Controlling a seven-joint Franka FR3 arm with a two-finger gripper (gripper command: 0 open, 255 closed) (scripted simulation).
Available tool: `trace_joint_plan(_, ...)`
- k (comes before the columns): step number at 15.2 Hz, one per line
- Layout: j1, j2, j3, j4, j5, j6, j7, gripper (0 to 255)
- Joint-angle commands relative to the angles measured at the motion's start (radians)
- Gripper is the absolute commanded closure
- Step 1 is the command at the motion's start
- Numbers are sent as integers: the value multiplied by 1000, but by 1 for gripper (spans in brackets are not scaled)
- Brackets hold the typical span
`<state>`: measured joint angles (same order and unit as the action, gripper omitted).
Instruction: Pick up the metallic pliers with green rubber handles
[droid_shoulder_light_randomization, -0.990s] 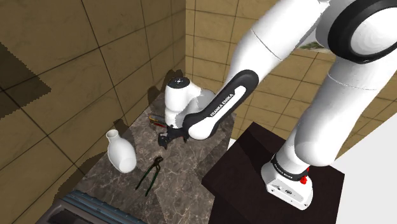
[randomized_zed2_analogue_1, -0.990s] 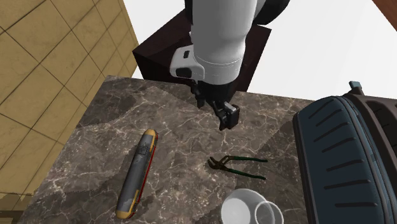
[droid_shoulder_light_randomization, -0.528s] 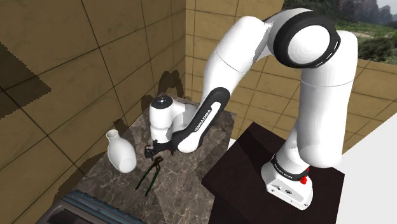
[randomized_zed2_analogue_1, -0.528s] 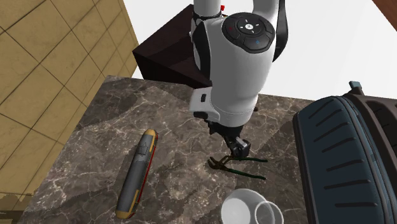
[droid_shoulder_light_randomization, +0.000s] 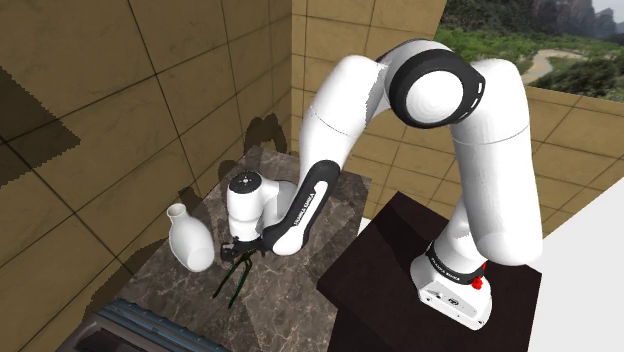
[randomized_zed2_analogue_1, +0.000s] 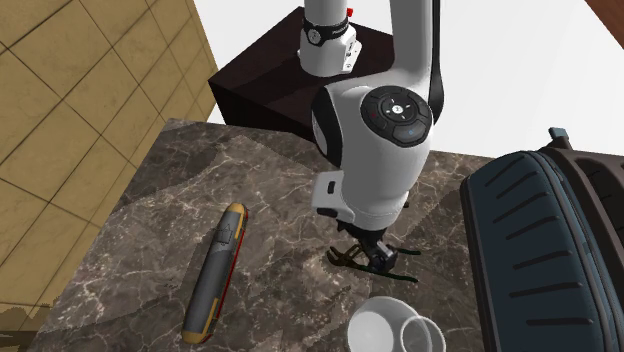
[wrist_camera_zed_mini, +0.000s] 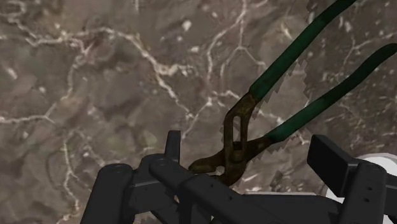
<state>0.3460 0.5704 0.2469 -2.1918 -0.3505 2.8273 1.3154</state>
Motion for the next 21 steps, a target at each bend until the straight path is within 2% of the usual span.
trace_joint_plan(1,13,28,-15,12,-11,18,9,0)
trace_joint_plan(4,22,49,-26,19,-18,31,15,0)
trace_joint_plan(5,21,50,-26,22,-18,30,14,255)
trace_joint_plan(14,22,49,-26,20,-18,31,15,255)
trace_joint_plan(21,-19,-42,25,-12,19,-32,-14,255)
